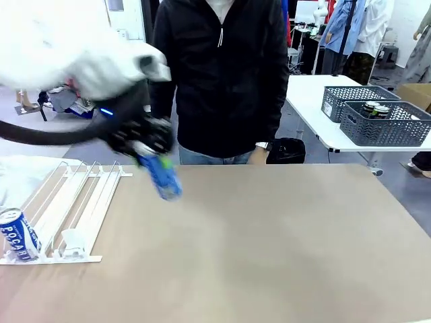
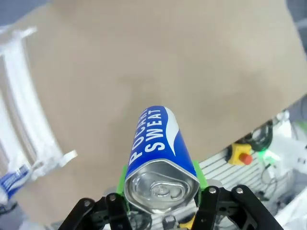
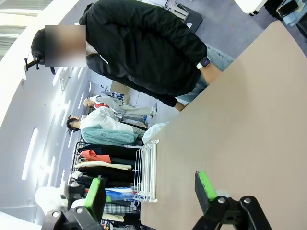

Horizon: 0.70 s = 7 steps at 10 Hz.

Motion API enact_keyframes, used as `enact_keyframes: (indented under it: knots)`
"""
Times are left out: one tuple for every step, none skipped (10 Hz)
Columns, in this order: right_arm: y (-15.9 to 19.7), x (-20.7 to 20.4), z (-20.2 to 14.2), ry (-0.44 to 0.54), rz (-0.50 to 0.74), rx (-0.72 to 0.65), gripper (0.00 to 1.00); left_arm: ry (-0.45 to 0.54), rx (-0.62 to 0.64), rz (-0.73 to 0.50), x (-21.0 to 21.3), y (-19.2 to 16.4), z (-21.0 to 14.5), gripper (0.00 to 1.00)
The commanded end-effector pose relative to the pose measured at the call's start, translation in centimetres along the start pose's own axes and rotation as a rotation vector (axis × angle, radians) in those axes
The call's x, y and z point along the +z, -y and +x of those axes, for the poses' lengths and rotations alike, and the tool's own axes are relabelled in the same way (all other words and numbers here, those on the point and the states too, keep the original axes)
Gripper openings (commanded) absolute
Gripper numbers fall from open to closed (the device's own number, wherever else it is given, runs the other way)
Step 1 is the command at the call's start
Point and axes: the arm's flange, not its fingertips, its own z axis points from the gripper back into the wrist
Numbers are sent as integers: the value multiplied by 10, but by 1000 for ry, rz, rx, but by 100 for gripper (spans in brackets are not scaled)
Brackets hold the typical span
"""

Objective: Retrieve and store the cans from the dispenser.
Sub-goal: Pick up one can from the Automatic Can Dispenser and place it in the middle of the table.

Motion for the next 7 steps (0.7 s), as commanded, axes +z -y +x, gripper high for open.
enact_keyframes:
  knots:
    - [-1,-2,4,18,25,24,100,-26,-161,82,-45,36,37,0]
    - [-1,-2,4,18,25,24,100,6,-191,130,-72,53,43,0]
    - [-1,-2,4,18,25,24,100,-22,-286,145,-106,67,46,0]
    - [-1,-2,4,18,25,24,100,-31,-335,145,-137,72,43,0]
    - [-1,-2,4,18,25,24,100,-13,-353,188,-161,74,40,0]
    - [-1,-2,4,18,25,24,100,-7,-357,222,-178,75,41,0]
    - [-1,-2,4,18,25,24,100,-24,-365,237,-184,79,39,0]
